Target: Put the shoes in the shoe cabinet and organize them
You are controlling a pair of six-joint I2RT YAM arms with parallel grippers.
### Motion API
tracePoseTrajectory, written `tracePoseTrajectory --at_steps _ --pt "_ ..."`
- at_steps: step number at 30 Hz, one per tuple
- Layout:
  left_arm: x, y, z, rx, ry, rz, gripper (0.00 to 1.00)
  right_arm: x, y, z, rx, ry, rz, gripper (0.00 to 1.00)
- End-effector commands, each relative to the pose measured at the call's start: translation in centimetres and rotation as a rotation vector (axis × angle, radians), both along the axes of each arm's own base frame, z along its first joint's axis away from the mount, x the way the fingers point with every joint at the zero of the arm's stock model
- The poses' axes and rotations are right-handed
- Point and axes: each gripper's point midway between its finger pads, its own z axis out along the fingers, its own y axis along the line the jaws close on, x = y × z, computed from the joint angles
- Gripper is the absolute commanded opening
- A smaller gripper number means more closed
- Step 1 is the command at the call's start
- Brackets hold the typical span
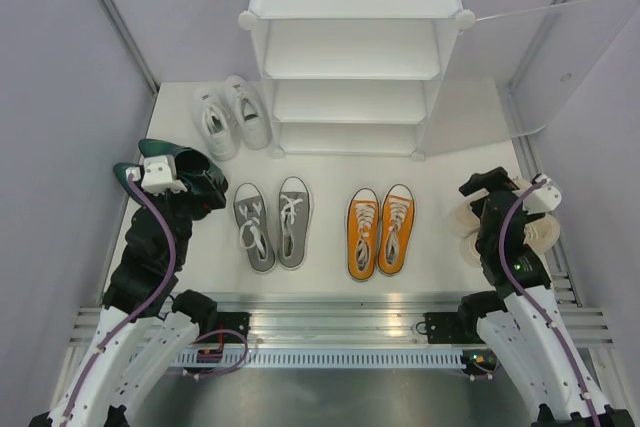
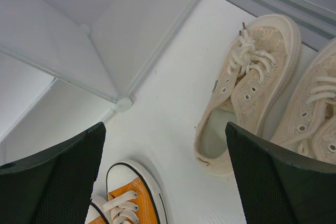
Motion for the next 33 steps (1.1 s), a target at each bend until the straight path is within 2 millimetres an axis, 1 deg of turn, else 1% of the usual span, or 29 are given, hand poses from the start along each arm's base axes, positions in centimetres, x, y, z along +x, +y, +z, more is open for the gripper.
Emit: tracePoseTrajectory --at_steps 1,6,9,13,14,15,16,17,20,21,22,23,24,25,26,27,28,29,30,33 --pt "0.2 -0.3 0.2 -0.010 -0.016 -0.002 1.00 -0.1 -1.0 1.3 0.040 -0.013 -0.091 0.98" --pt "0.3 -0.2 0.1 -0.002 -0.012 0.004 1.00 -0.4 -1.6 0.1 0.052 0.016 -0.143 0.98" --pt "0.3 -0.1 0.1 -0.001 -0.015 0.008 1.00 -0.6 -1.8 0.1 0.048 0.010 -0.156 0.98" --pt "0.2 -0.2 0.1 -0.002 -0.017 0.006 1.00 -0.7 -1.8 1.1 0.101 -0.045 -0.169 0.98" --pt "0.2 -0.2 0.2 -0.003 -0.019 0.003 1.00 -0.6 -1.1 1.3 0.101 -0.042 -0.122 0.98" --pt "0.1 -0.3 0.2 -0.004 -0.019 0.000 1.00 -0.5 -0.6 2.0 0.083 -0.044 -0.078 0.98" --pt "0.2 -0.3 0.1 -0.002 -0.019 -0.004 1.00 -0.6 -0.4 2.4 0.025 -0.029 -0.028 0.98" --pt "0.1 -0.4 0.1 -0.002 -0.019 -0.007 1.00 -0.6 0.0 2.6 0.017 -0.033 0.001 0.98" --pt "0.1 -0.9 0.3 -0.006 -0.024 -0.032 1.00 -0.3 0.3 2.8 -0.018 -0.016 0.035 0.98" --pt "0.0 -1.1 0.4 -0.007 -0.025 -0.044 1.00 -0.1 0.6 3.3 -0.023 -0.017 0.058 0.98" --pt "-0.1 -1.3 0.5 -0.008 -0.029 -0.055 1.00 0.3 0.8 3.0 -0.050 0.018 0.079 0.98" --pt "-0.1 -1.4 0.5 -0.007 -0.031 -0.063 1.00 0.3 0.8 3.4 -0.059 0.034 0.084 0.98" --pt "-0.2 -1.4 0.6 -0.009 -0.033 -0.064 1.00 0.3 0.7 3.3 -0.066 0.058 0.076 0.98" --pt "-0.2 -1.5 0.6 -0.009 -0.037 -0.066 1.00 0.3 0.0 2.7 -0.086 0.105 0.034 0.98" --pt "-0.3 -1.4 0.7 -0.009 -0.038 -0.064 1.00 -0.4 -0.8 2.0 -0.104 0.164 -0.004 0.98" --pt "-0.3 -1.6 0.6 -0.009 -0.036 -0.073 1.00 -0.4 -1.2 2.7 -0.106 0.170 -0.035 0.98" --pt "-0.3 -1.8 0.6 -0.010 -0.037 -0.083 1.00 -0.5 -2.0 2.1 -0.132 0.225 -0.081 0.98" --pt "-0.3 -1.9 0.7 -0.013 -0.038 -0.090 1.00 -1.0 -2.2 1.5 -0.146 0.280 -0.091 0.98" --pt "-0.4 -2.2 0.7 -0.013 -0.038 -0.105 1.00 -0.8 -2.2 1.5 -0.136 0.288 -0.103 0.98" --pt "-0.5 -2.7 0.7 -0.009 -0.038 -0.127 1.00 -0.2 -1.4 -0.4 -0.114 0.356 -0.076 0.98"
